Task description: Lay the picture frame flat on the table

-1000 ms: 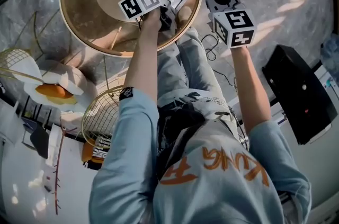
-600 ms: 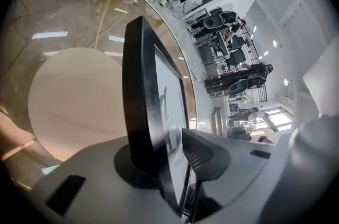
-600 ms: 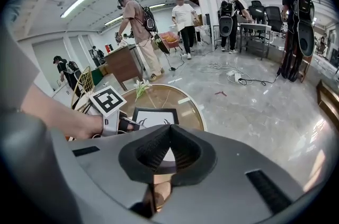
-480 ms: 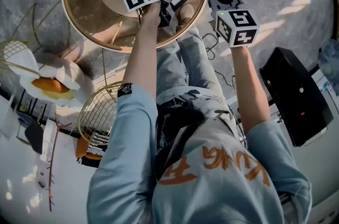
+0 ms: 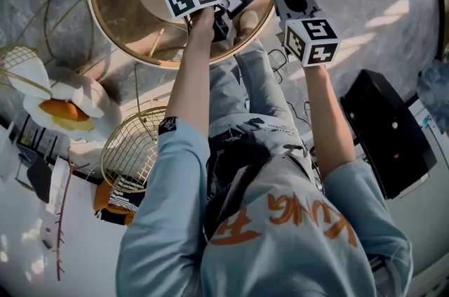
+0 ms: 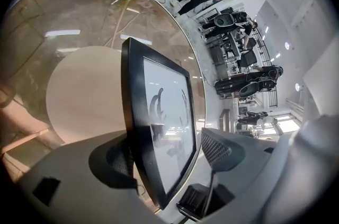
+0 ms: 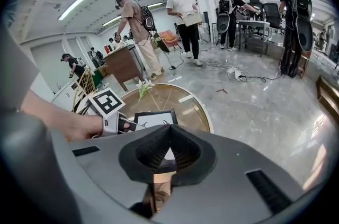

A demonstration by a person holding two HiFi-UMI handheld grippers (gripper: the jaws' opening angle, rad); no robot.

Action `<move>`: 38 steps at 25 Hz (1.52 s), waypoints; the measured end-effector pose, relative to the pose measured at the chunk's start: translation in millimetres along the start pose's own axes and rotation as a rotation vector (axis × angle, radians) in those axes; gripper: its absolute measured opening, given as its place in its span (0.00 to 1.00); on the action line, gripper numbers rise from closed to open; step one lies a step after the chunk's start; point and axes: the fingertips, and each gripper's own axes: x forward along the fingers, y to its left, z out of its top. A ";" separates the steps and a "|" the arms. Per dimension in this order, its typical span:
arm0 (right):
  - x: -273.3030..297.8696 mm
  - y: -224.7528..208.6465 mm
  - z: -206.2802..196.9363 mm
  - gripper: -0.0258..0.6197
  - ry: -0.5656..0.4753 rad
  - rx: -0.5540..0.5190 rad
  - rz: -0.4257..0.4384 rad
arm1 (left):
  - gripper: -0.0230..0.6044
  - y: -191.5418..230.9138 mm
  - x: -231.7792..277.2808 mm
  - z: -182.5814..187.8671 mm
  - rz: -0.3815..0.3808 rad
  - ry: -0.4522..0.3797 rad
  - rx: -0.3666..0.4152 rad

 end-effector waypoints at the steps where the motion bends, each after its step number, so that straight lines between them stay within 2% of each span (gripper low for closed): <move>1: -0.4 1.9 2.2 0.04 -0.002 0.003 0.005 | 0.62 2.4 -2.8 1.0 0.015 -0.001 -0.003; 9: -11.8 11.5 19.5 0.04 -0.032 0.046 0.033 | 0.62 11.9 -34.9 1.8 0.079 -0.062 -0.013; 12: -13.0 19.4 31.7 0.04 -0.050 0.039 0.048 | 0.61 8.4 -46.0 1.8 0.067 -0.099 -0.019; 13: -13.7 21.7 35.1 0.04 -0.054 0.034 0.051 | 0.58 5.7 -50.7 2.5 0.062 -0.117 -0.019; 17: -20.4 27.4 47.8 0.04 -0.071 0.023 0.055 | 0.19 -4.2 -73.5 9.7 0.080 -0.195 -0.007; 19: -25.7 29.5 52.0 0.04 -0.077 0.022 0.054 | 0.11 -12.8 -83.6 11.3 0.081 -0.220 0.020; 24: -41.1 34.3 74.5 0.04 -0.119 0.022 0.049 | 0.07 -55.8 -113.0 19.6 0.023 -0.307 0.163; 29: -62.3 47.2 101.8 0.04 -0.189 0.052 0.047 | 0.07 -98.0 -151.6 24.5 0.069 -0.369 0.457; 38: -107.8 50.7 132.4 0.04 -0.288 0.115 0.019 | 0.07 -177.6 -230.5 45.7 0.130 -0.554 0.694</move>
